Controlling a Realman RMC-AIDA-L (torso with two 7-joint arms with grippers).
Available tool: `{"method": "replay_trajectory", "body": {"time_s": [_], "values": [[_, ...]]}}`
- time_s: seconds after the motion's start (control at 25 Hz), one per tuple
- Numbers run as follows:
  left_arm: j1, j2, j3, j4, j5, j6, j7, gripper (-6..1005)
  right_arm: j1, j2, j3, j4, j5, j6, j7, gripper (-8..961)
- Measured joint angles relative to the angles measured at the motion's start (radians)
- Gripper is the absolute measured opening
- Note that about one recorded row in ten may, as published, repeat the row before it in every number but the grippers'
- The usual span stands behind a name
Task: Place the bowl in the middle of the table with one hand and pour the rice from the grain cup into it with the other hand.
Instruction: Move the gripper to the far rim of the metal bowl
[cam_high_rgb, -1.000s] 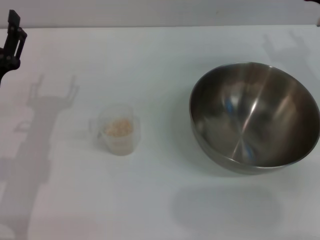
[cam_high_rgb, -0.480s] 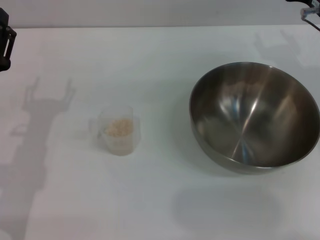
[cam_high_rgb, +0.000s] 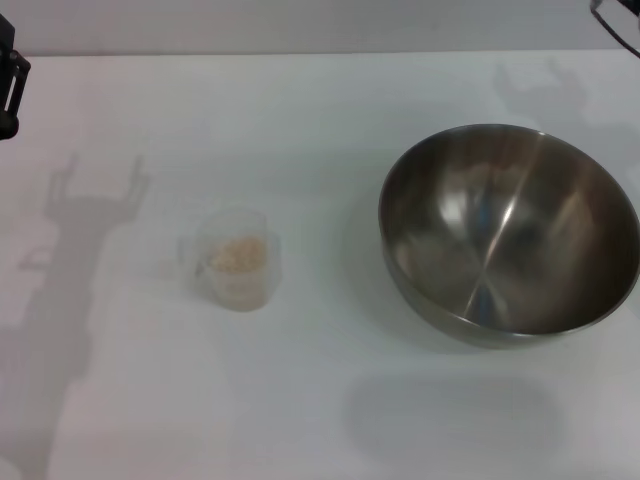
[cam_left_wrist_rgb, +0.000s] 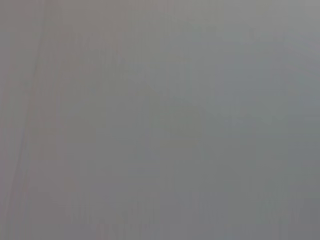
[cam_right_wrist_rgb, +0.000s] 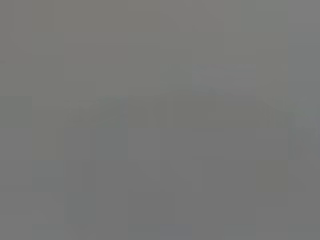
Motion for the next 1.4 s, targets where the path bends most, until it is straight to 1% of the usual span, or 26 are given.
{"method": "replay_trajectory", "body": {"time_s": [0.08,0.12,0.16,0.24,0.36,0.44,0.48,0.56,0.72,0.84,0.96,1.16,1.4], "values": [[-0.001,0.0,0.0,0.002,0.0,0.001,0.0,790,0.004,-0.002,0.011,-0.047,0.106,0.063,-0.07,741],[-0.002,0.0,0.0,0.002,0.0,0.002,0.0,790,0.007,-0.003,0.035,-0.089,0.244,0.114,-0.174,741],[-0.002,0.0,0.0,0.002,0.0,0.002,0.0,790,0.007,-0.003,0.035,-0.089,0.244,0.114,-0.174,741],[-0.003,0.0,0.0,0.003,0.0,0.004,-0.001,789,0.015,-0.004,0.078,-0.121,0.401,0.179,-0.307,741],[-0.003,0.0,0.0,0.004,0.0,0.009,-0.002,788,0.042,-0.003,0.178,-0.152,0.635,0.323,-0.496,741],[-0.002,0.001,-0.001,0.004,0.0,0.01,-0.002,787,0.065,-0.003,0.249,-0.159,0.738,0.433,-0.579,741],[-0.002,0.001,-0.001,0.004,0.0,0.01,-0.002,787,0.075,-0.003,0.281,-0.159,0.759,0.477,-0.604,740],[-0.002,0.002,-0.002,0.004,0.0,0.01,-0.003,787,0.095,-0.004,0.343,-0.159,0.785,0.564,-0.647,737],[-0.002,0.002,0.0,0.005,0.0,0.01,-0.003,785,0.137,-0.007,0.431,-0.156,0.791,0.728,-0.726,737],[-0.003,0.002,0.0,0.006,0.0,0.01,-0.002,785,0.177,-0.009,0.486,-0.155,0.782,0.849,-0.792,737],[-0.005,0.002,0.0,0.006,0.0,0.01,-0.003,784,0.217,-0.012,0.52,-0.15,0.753,0.933,-0.844,737],[-0.006,0.0,0.0,0.006,0.0,0.01,-0.003,782,0.278,-0.032,0.533,-0.125,0.692,1.012,-0.927,737],[-0.004,0.0,0.0,0.006,0.0,0.013,-0.004,780,0.319,-0.034,0.531,-0.062,0.644,1.033,-1.09,738]]}}
